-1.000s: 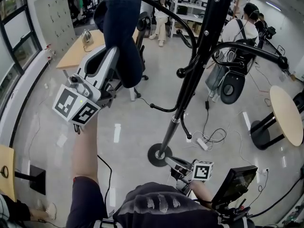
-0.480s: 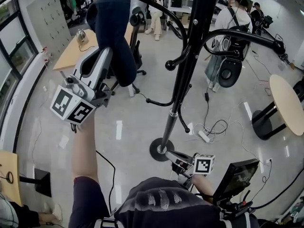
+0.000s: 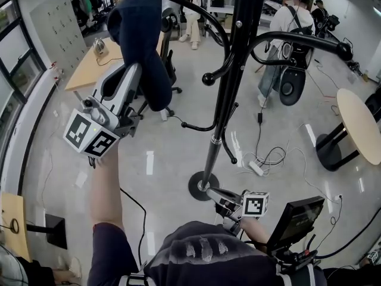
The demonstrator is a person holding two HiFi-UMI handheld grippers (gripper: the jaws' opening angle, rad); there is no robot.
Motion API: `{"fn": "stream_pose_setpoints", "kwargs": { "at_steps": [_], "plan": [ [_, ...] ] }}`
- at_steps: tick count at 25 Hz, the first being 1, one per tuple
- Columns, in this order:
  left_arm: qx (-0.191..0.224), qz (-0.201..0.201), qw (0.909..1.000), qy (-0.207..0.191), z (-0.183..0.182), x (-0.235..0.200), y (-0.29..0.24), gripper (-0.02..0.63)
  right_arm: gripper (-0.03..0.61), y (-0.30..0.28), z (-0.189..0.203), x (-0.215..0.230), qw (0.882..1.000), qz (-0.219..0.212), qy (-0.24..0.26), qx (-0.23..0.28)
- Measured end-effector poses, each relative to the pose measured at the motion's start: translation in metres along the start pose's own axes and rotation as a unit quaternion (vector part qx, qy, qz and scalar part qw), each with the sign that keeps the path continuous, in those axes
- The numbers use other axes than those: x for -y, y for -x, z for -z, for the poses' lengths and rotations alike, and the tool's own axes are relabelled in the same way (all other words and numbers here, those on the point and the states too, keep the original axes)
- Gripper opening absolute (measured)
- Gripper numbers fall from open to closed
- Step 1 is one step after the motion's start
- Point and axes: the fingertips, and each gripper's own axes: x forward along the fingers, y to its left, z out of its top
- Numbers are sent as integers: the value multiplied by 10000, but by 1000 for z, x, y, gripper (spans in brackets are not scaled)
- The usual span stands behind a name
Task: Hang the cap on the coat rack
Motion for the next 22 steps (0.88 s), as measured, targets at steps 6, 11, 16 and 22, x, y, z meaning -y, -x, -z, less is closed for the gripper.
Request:
{"fn": "stream_pose_setpoints", "kwargs": {
  "at_steps": [6, 11, 16, 22],
  "plan": [
    [-56, 136, 9998, 111, 12, 7, -2, 25, 5, 0, -2, 1, 10000, 10, -18, 61],
    [-112, 198, 9995, 201, 19, 15, -1, 25, 5, 1, 3, 2, 10000, 64, -18, 64],
    [-74, 193, 9996, 213, 19, 18, -7, 25, 5, 8, -2, 4, 9999, 97, -9, 85],
    [-174, 296, 9991, 231, 14, 19, -2, 25, 5, -2, -2, -7, 9999, 56, 88, 80]
  ]
}}
